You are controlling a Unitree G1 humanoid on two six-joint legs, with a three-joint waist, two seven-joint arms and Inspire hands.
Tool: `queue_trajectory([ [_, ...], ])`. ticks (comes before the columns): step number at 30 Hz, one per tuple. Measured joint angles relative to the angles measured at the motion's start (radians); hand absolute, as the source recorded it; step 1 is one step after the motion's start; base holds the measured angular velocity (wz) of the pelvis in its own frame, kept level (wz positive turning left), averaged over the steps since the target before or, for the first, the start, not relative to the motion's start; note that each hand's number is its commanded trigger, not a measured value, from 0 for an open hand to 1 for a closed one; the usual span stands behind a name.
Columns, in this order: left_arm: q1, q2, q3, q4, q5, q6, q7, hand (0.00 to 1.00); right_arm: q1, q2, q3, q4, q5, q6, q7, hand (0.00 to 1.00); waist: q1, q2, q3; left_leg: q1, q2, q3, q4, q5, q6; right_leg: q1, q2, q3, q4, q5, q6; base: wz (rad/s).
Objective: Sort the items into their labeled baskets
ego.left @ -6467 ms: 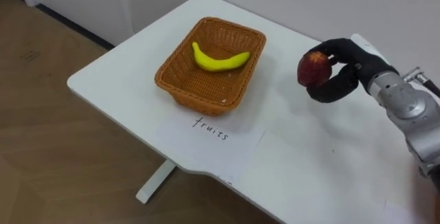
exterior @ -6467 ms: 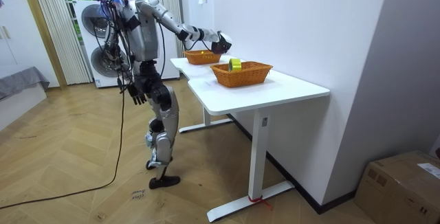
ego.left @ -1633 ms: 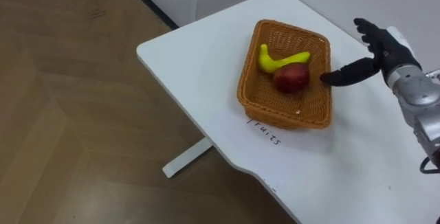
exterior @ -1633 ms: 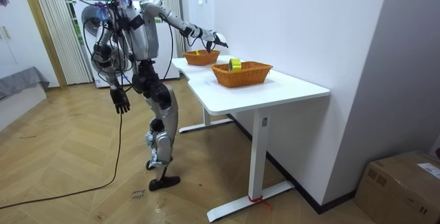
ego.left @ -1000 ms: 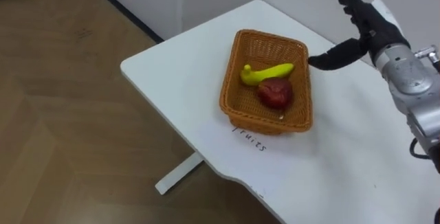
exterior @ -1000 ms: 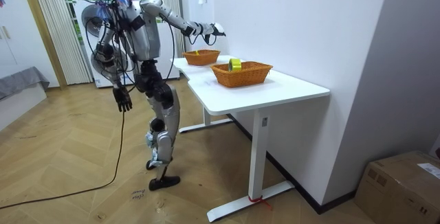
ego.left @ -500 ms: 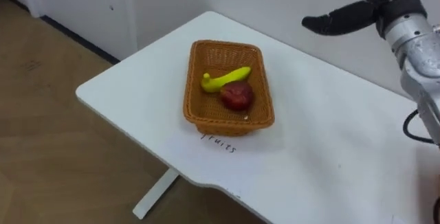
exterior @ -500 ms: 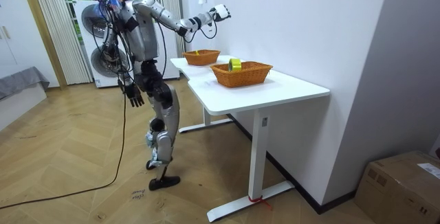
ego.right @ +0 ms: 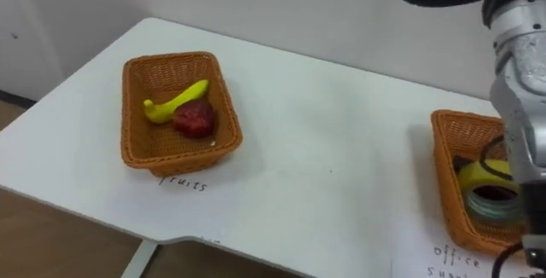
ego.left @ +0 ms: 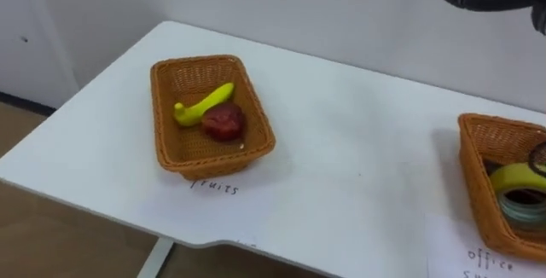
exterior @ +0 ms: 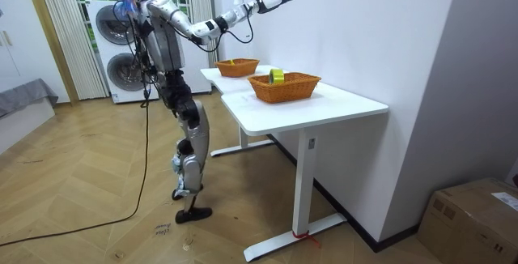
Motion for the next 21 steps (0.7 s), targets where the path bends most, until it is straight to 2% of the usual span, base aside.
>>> queue_trajectory([
  [5,-0.016,0.0,0.002,0.0,-0.001,0.0,0.009,0.0,0.012,-0.016,-0.045,0.0,0.001,0.0,-0.03,0.0,-0.03,0.005,0.0013,0.011,0.015,0.042,-0.003,-0.008,-0.003,-0.013,0.009,0.027,0.003,0.005,-0.005,-0.29],
  [8,-0.034,-0.001,0.013,0.005,-0.001,-0.007,0.012,0.0,0.085,-0.015,-0.104,-0.041,0.01,0.0,-0.051,0.0,-0.039,0.002,-0.0003,0.016,0.023,0.06,-0.006,-0.011,-0.006,-0.015,0.017,0.049,0.003,0.008,-0.008,-0.18],
  [10,-0.039,-0.001,0.015,0.019,-0.004,-0.026,0.017,0.0,0.129,-0.016,-0.14,-0.074,0.035,-0.001,-0.072,0.0,-0.051,0.005,0.0017,0.032,0.027,0.076,-0.018,-0.011,-0.007,-0.014,0.019,0.056,0.003,0.008,-0.009,-0.2],
  [12,-0.038,-0.003,0.015,0.031,-0.021,-0.029,0.029,0.0,0.144,-0.016,-0.16,-0.075,0.077,-0.003,-0.095,0.0,-0.057,0.009,0.0028,0.048,0.03,0.087,-0.031,-0.011,-0.009,-0.015,0.021,0.067,0.002,0.009,-0.009,-0.22],
  [14,-0.04,-0.004,0.016,0.031,-0.021,-0.04,0.043,0.0,0.172,-0.016,-0.198,-0.076,0.101,-0.004,-0.118,0.0,-0.077,0.004,0.003,0.047,0.031,0.09,-0.032,-0.012,-0.01,-0.017,0.022,0.068,0.0,0.009,-0.009,-0.11],
  [16,-0.041,-0.004,0.016,0.031,-0.021,-0.042,0.058,0.0,0.2,-0.016,-0.225,-0.076,0.126,-0.005,-0.14,0.0,-0.082,0.003,0.0018,0.047,0.037,0.117,-0.041,-0.012,-0.011,-0.034,0.026,0.081,0.002,0.011,-0.013,-0.29],
  [21,-0.039,-0.004,0.023,0.026,-0.021,-0.056,0.083,0.0,0.251,-0.016,-0.267,-0.075,0.134,-0.005,-0.181,0.0,-0.108,-0.008,0.0002,0.048,0.046,0.145,-0.053,-0.014,-0.016,-0.046,0.034,0.083,0.002,0.016,-0.018,-0.21],
])
